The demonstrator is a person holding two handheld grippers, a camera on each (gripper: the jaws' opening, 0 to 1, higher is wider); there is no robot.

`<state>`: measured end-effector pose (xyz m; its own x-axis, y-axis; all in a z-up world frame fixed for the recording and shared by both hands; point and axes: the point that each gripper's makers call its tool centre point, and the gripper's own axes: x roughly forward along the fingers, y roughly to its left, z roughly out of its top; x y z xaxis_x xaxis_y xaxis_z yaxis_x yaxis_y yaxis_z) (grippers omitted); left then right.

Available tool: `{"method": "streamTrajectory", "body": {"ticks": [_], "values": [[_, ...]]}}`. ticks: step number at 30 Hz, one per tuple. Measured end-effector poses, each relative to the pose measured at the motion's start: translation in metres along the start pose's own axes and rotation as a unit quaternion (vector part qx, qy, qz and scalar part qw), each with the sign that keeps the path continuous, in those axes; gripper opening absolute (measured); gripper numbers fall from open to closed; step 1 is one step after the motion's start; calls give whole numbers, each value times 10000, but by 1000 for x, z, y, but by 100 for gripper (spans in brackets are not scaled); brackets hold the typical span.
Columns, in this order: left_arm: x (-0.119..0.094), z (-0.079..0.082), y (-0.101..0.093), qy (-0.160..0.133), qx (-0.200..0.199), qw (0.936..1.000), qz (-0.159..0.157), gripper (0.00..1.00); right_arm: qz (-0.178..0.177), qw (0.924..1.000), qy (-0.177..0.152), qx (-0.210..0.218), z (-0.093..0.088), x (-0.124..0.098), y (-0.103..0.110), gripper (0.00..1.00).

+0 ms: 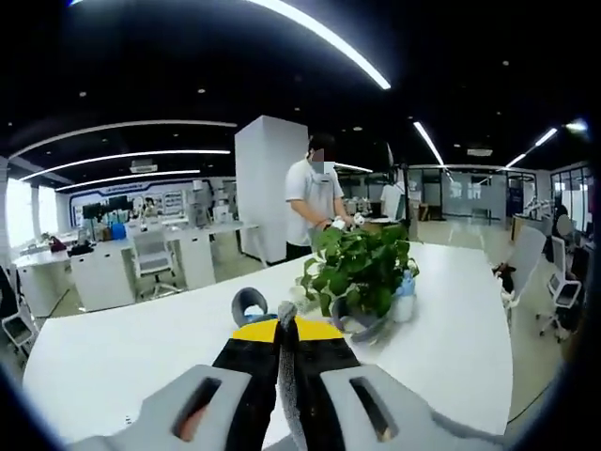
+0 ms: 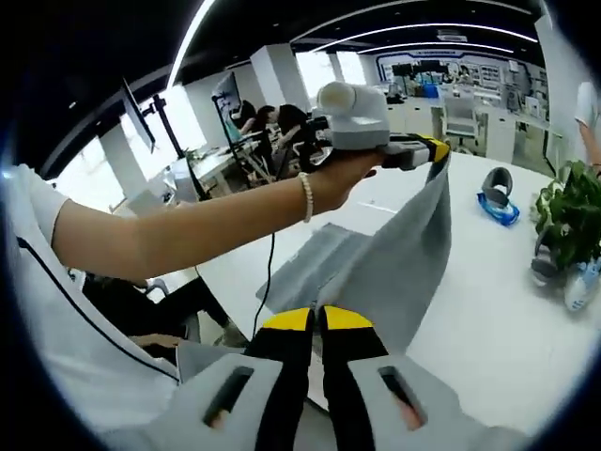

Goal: Fold the towel on the table until its edges align and the towel forms a compact rectangular stack.

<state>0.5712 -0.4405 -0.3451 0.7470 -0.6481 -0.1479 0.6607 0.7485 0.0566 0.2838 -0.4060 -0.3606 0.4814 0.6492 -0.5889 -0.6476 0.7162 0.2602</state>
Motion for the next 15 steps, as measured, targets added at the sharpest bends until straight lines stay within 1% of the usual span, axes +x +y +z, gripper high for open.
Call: {"method": "streamTrajectory", "body": {"ticks": [5,6,7,9,11,13,15], "values": [[-13,-2,23,-19,-7,10000,9,4,178,9997,9,-158,11,23,23,0],[-13,0,36,-42,-32,10000,23,4,234,9995,8,-204,13,27,27,0],[-15,0,41,-59,-51,10000,37,5,312,9991,18,-281,14,34,35,0],[-19,1,44,-72,-69,9999,53,5,392,9985,57,-387,17,44,43,0],[-25,-3,51,-52,-40,9999,92,5,482,9975,125,-510,16,52,51,0],[-32,-11,63,-21,-16,9999,170,5,535,9967,171,-589,16,59,55,0],[-38,-18,72,-10,-53,9998,203,5,643,9953,216,-696,17,69,58,0]]}}
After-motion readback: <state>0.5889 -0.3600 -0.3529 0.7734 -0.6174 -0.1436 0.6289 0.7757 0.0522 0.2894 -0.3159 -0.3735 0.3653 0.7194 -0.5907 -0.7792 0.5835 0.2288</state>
